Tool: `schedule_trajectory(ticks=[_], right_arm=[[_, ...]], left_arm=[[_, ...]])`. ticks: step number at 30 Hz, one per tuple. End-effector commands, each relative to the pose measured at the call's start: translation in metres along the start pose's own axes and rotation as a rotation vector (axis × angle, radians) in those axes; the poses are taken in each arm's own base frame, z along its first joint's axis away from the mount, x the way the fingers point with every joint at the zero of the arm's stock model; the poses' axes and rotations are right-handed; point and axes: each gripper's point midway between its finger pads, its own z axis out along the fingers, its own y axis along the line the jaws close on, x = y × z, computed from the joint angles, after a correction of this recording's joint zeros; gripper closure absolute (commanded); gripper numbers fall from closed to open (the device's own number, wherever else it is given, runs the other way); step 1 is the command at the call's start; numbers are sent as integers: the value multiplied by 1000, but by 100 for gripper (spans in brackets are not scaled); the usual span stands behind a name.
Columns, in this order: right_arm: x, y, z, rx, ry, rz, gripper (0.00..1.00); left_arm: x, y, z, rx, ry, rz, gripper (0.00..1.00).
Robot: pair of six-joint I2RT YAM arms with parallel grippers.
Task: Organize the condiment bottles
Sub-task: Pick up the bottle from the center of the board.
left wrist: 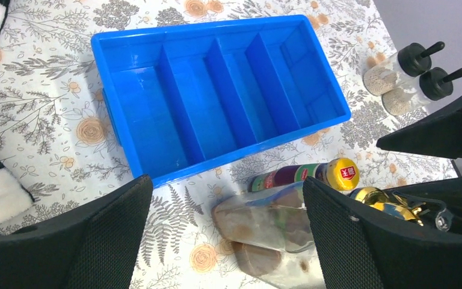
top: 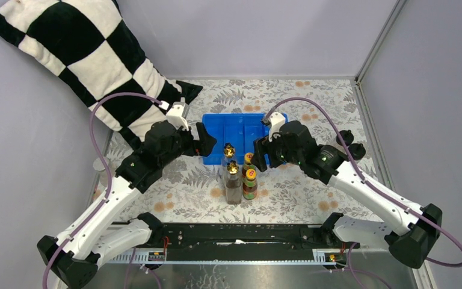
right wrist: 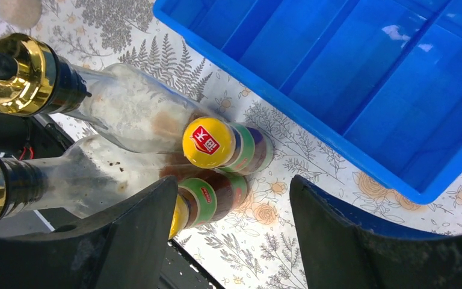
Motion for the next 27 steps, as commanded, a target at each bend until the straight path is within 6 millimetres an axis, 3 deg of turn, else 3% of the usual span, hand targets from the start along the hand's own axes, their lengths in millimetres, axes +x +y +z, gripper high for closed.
schedule_trajectory(ticks=[1,11,27], right_arm=[[-17,7,5,24,-40,-64,25],[-13,11,25,76,-28,-119,27],[-12,8,48,113,-56,-129,40]], left_arm=[[2,6,-3,-39,6,7,2],[5,13,-9,-70,11,17,2],[12,16,-14,-68,24,28,2]])
